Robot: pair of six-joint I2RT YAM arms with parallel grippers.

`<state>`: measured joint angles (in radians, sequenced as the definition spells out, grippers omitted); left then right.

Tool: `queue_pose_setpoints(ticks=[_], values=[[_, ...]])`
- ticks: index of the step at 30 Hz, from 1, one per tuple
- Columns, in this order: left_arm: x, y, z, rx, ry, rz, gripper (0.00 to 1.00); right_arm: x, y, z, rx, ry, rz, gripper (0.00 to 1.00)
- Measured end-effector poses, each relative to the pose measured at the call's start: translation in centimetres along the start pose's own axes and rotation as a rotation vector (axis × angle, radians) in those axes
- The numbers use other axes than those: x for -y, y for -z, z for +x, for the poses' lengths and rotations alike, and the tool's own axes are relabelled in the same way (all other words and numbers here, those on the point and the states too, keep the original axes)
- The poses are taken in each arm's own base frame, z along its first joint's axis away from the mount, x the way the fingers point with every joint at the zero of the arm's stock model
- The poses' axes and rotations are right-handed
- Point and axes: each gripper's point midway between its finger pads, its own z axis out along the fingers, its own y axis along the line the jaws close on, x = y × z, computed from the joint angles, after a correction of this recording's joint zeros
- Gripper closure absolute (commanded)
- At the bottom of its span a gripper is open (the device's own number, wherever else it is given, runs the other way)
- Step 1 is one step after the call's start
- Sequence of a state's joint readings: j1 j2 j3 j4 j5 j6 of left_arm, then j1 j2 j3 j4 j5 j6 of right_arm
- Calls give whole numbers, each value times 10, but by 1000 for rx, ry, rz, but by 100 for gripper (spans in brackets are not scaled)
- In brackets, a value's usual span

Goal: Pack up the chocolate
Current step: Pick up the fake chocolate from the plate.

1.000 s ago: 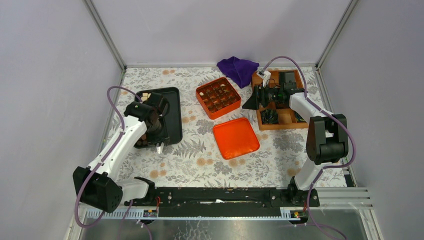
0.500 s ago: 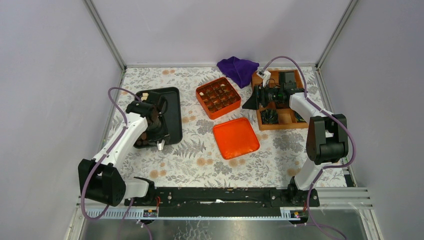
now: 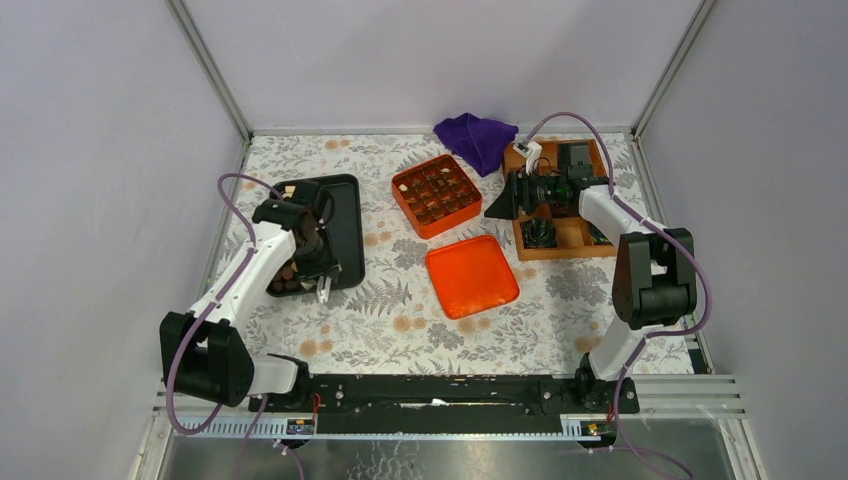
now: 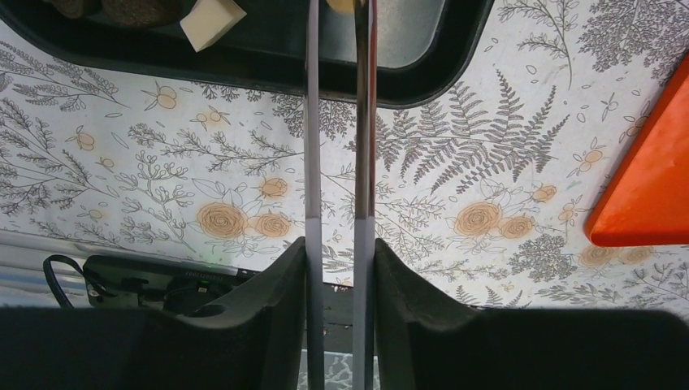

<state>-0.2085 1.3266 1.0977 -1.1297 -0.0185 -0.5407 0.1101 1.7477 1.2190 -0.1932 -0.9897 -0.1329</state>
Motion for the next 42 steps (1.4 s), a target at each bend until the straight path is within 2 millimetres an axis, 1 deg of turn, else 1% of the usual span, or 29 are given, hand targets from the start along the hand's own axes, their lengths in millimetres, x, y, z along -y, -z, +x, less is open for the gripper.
queue_pose_setpoints(ticks=[5,11,15,21,32,42], values=[[3,5,-4,13,0,13,65,0,0,0,0,0,0,27],[6,10,-7,20,-1,23,57,0,0,0,0,0,0,26],[11,14,-5,9,-3,50,56,0,0,0,0,0,0,26],[18,21,4,-33,-20,105,55,0,0,0,0,0,0,26],[14,22,13,-69,-40,96,55,0,0,0,0,0,0,26],[10,17,27,-130,-48,91,55,0,0,0,0,0,0,26]])
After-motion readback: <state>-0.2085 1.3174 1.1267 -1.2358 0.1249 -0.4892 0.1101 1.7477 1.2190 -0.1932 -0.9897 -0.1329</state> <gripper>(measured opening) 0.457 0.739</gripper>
